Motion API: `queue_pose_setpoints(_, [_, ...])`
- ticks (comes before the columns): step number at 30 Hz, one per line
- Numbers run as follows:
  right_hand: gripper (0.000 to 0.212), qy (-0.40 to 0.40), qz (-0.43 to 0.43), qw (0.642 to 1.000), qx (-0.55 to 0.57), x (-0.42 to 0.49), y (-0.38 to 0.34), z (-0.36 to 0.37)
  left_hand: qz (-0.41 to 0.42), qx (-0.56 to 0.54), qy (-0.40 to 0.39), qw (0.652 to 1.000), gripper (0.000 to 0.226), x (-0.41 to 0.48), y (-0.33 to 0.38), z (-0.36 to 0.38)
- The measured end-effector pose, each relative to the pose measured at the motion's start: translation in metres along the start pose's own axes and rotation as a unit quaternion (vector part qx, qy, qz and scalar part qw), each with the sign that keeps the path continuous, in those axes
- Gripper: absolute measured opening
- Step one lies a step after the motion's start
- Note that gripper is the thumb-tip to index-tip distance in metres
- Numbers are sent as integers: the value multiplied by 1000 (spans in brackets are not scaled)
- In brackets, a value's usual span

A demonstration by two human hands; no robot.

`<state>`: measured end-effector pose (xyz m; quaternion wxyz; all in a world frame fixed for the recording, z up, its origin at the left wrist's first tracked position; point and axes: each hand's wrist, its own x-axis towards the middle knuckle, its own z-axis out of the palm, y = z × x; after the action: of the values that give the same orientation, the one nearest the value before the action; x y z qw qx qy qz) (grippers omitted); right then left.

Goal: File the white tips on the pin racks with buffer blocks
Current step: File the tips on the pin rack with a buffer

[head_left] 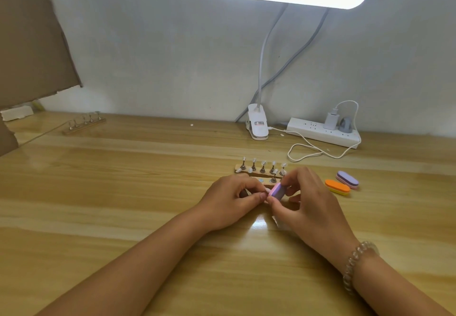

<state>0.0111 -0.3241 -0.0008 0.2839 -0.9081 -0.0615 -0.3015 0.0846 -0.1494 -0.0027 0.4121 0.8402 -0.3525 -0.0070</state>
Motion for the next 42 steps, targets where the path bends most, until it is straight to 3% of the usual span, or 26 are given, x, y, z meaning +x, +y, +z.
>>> queue_pose_setpoints(6, [35,4,21,1000,19,-1,0,-1,7,-10,10,1000,28,-1,1,0])
queue_pose_setpoints(14, [37,17,80,994,66,1,-1,-4,2,-24,13,1000,24,1,-2,1])
queue_pose_setpoints(19, [30,-14,-16,999,40,-3,-10,-1,15,-13,-2,1000,9,-2,-3,2])
queue_pose_setpoints(24, [26,-11,49,995,90,2,-3,-2,14,-10,0,1000,8,0,-2,1])
queue_pose_setpoints(29, [30,-32,-43,998,35,-3,-9,-2,13,-14,-17,1000,12,-2,-2,0])
queue_pose_setpoints(34, [35,3,56,994,99,5,-3,-1,6,-4,-2,1000,11,0,-1,1])
queue_pose_setpoints(39, [38,-18,-32,998,47,-3,-10,1,10,-11,-14,1000,10,-2,-2,1])
queue_pose_setpoints(42, [40,-1,36,995,90,2,-6,0,8,-2,-5,1000,9,0,-2,1])
